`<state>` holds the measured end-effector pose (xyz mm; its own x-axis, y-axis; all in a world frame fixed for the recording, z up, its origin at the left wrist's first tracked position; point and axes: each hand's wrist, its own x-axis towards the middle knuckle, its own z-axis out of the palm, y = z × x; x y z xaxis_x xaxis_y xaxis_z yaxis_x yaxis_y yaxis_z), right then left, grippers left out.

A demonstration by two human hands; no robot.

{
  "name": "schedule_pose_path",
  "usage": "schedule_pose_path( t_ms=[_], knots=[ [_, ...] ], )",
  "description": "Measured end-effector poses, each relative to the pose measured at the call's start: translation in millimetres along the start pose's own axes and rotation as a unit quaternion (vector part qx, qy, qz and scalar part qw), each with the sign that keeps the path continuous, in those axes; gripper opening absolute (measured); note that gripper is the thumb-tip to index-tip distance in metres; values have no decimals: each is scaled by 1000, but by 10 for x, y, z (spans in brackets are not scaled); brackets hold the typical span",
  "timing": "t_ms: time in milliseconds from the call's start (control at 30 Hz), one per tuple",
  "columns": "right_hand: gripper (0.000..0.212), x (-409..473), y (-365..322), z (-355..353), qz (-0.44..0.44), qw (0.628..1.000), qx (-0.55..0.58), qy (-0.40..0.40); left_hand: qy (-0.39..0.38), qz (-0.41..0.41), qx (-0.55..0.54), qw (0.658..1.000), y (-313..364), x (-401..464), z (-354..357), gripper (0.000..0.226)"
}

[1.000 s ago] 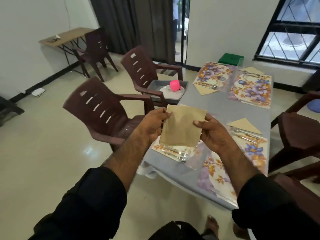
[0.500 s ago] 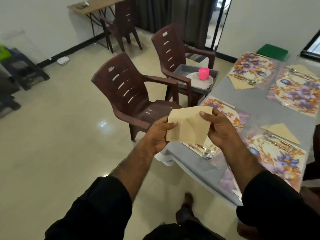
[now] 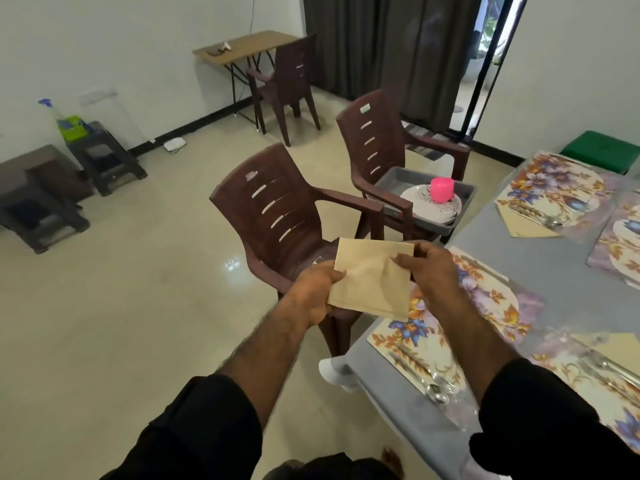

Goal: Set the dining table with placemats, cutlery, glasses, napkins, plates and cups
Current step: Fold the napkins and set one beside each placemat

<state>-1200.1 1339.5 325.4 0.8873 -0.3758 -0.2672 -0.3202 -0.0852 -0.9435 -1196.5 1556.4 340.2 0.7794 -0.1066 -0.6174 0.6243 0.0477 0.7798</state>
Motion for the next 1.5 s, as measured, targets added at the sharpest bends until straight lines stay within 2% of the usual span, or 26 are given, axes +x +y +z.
schedule_pose_path(
  t_ms=[67, 167, 267, 300, 367, 433, 500, 567, 667, 700, 767, 867, 1033, 1200, 1300, 1433, 1500],
  knots=[
    [21, -20, -91, 119, -61, 996, -70, -9, -7, 1, 1, 1000, 104, 90, -33, 31],
    [18, -47, -108, 369, -157, 970, -182, -48, -7, -2, 4, 1000, 243, 290, -96, 29],
    [15, -47, -137, 553, -199, 961, -164, -97, -34, -12, -13, 999, 346, 571, -193, 31],
    [12, -39, -153, 586, -197, 968, -130, -85, -50, -13, -26, 998, 366, 654, -223, 33],
    [17, 31, -183, 701, -158, 985, -70, 5, -92, -11, -39, 995, 438, 817, -315, 33],
    [21, 128, -249, 813, -113, 986, -86, 91, -135, -7, -39, 990, 544, 943, -437, 33],
    [22, 207, -328, 897, -65, 993, -72, 63, -176, 5, -38, 984, 655, 1060, -569, 33],
    [36, 222, -382, 981, 7, 999, -14, 28, -219, 12, -45, 975, 762, 1148, -664, 33],
    [44, 232, -374, 1084, 74, 987, 103, 101, -225, 37, 16, 974, 835, 1280, -741, 25],
    [39, 225, -364, 1110, 67, 985, 109, 113, -200, 48, 54, 977, 838, 1324, -760, 23],
    [33, 191, -344, 1163, 29, 995, 49, 85, -175, 45, 94, 979, 810, 1429, -811, 22],
    [27, 136, -332, 1245, -12, 998, -19, 51, -188, 3, 65, 980, 789, 1449, -881, 21],
    [35, 121, -361, 1347, -12, 999, 1, 39, -209, -18, 44, 977, 832, 1475, -930, 19],
    [29, 151, -330, 1417, -81, 995, -48, 40, -243, -30, -1, 969, 875, 1535, -998, 24],
    [21, 162, -364, 1467, -49, 995, -58, 61, -261, -32, -48, 964, 830, 1558, -1070, 28],
    [50, 137, -389, 1520, 31, 996, -64, 48, -284, -27, -113, 952, 769, 1644, -1169, 34],
    [50, 137, -380, 1517, 56, 996, -57, 47, -270, -29, -94, 958, 768, 1677, -1186, 32]
  ],
)
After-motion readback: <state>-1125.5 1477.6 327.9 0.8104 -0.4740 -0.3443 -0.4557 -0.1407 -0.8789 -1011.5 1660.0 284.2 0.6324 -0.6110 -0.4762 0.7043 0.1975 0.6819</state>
